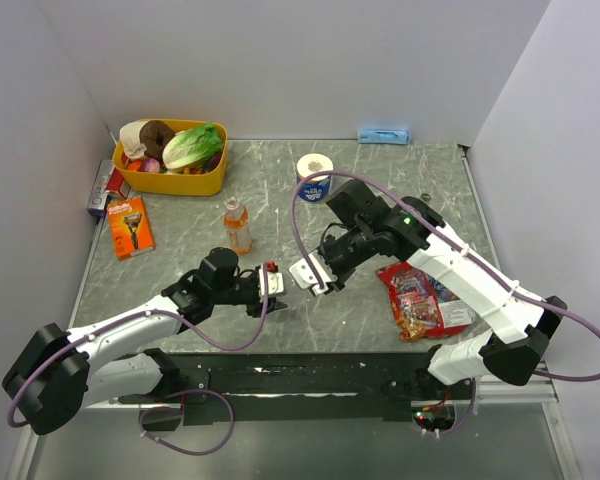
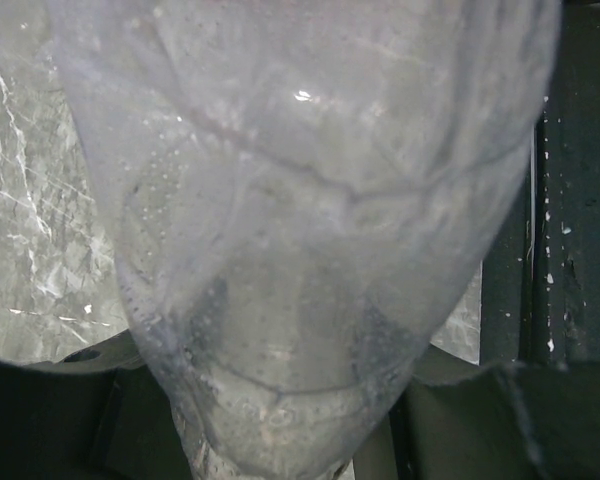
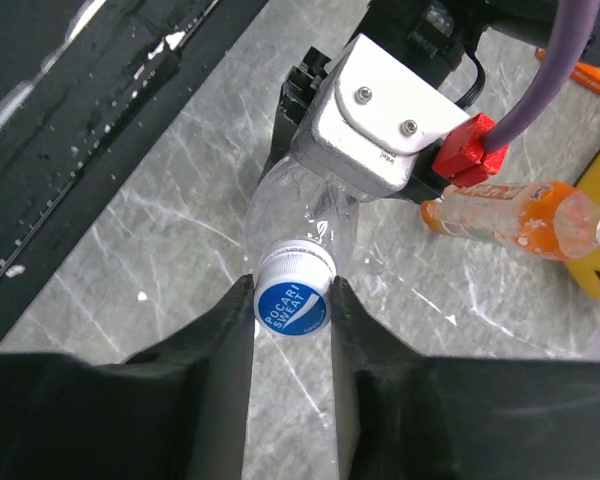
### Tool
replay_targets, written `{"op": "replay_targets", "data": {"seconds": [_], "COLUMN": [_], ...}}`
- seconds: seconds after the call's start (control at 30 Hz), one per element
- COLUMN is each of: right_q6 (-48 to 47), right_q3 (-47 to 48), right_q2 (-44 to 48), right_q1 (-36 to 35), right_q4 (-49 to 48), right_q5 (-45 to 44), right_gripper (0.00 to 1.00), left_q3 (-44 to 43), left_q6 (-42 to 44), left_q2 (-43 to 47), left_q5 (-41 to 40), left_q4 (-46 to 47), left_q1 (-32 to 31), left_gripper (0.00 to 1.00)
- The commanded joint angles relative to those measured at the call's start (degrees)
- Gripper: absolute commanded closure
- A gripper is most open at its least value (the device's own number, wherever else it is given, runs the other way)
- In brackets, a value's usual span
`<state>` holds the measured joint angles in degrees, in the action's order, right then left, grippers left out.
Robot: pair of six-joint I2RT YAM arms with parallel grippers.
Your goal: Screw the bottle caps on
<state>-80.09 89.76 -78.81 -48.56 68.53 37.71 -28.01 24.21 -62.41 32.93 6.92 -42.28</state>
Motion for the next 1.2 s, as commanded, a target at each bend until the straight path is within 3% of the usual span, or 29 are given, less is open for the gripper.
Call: {"op": "replay_targets", "data": {"seconds": [0.0,0.03,0.1,0.13,0.17,0.23,0.27,0.3,0.37,0.5,0.53,0.6,0.63,0.7,0.73,0.77,0.8,0.87,0.97,1.07,1.17], "right_q6": [7.5,10.5,25.5,31.7,45.2,57.8,71.7,77.1,87.4,87.8,87.5,85.1,82.8,72.7,68.8,58.7,52.5,34.9,19.2,8.3,5.1], "right_q3": [0.5,1.2,4.7,9.4,12.4,22.9,23.4,20.0,13.3,16.5,19.2,22.4,26.0,29.8,30.5,29.7,27.9,17.0,-0.9,-10.2,-12.7], "right_q2": [-1.3,-2.1,-6.2,-8.2,-13.3,-19.9,-24.7,-24.2,-24.5,-26.9,-27.4,-27.4,-26.8,-24.6,-21.5,-19.6,-17.3,-7.9,5.7,13.0,14.6], "right_q1": [-0.2,-0.1,1.1,1.8,2.9,7.0,8.4,9.6,12.0,13.8,14.4,16.7,17.4,18.9,19.2,19.3,19.3,19.2,17.8,13.4,10.2], "right_q4": [-2.3,-3.0,-6.5,-6.7,-5.2,0.8,2.9,-0.5,-0.3,2.5,2.2,1.0,-0.5,-0.5,-0.6,-0.2,-0.2,-3.4,-12.6,-15.1,-15.9], "right_q5": [-1.3,-2.2,-4.0,-4.1,-3.7,-0.4,3.1,5.7,8.6,10.7,11.3,11.5,11.2,8.0,6.6,6.0,5.9,7.0,5.7,2.3,1.6], "right_gripper": [0.81,0.91,0.97,1.00,1.00,1.00,1.00,1.00,1.00,1.00,0.92,0.65,0.35,0.00,0.00,0.00,0.00,0.00,0.00,0.02,0.18], "left_q3": [-1.7,-1.3,-0.8,-0.5,-0.6,-2.0,-2.8,-4.1,-5.5,-8.7,-8.9,-8.4,-8.2,-7.5,-7.3,-7.1,-6.8,-7.1,-8.9,-11.2,-12.9], "left_q6": [-2.8,-4.1,-9.3,-11.2,-12.4,-13.8,-12.8,-12.3,-10.8,-9.8,-10.3,-11.5,-12.2,-12.5,-12.3,-10.4,-9.6,-7.4,-3.6,1.6,6.2], "left_q2": [0.9,0.9,0.9,0.9,0.8,-0.3,-0.7,-1.2,-3.1,-5.6,-5.8,-5.4,-4.7,-3.8,-2.6,-2.1,-1.4,0.1,-0.2,-1.1,-1.7], "left_q5": [-1.1,-2.7,-8.0,-16.5,-23.5,-37.3,-40.2,-43.1,-48.7,-50.0,-49.5,-46.0,-43.5,-35.1,-31.8,-28.3,-20.8,-14.2,-5.7,-2.0,-0.3], "left_q4": [7.0,8.4,14.6,16.6,18.5,21.6,21.6,21.9,20.7,12.4,10.9,6.7,5.0,0.7,-0.7,-2.2,-5.1,-8.6,-13.4,-17.6,-20.9], "left_q1": [0.2,0.1,0.0,-0.2,-1.3,-2.6,-2.8,-2.9,-3.0,-2.9,-3.0,-2.9,-3.0,-3.0,-3.0,-3.0,-3.0,-1.8,1.0,2.3,2.3], "left_gripper": [0.99,0.99,0.99,0.99,0.99,0.99,0.99,0.99,0.99,0.99,0.99,0.99,0.99,0.99,0.99,0.99,0.99,0.99,0.99,0.99,0.99]}}
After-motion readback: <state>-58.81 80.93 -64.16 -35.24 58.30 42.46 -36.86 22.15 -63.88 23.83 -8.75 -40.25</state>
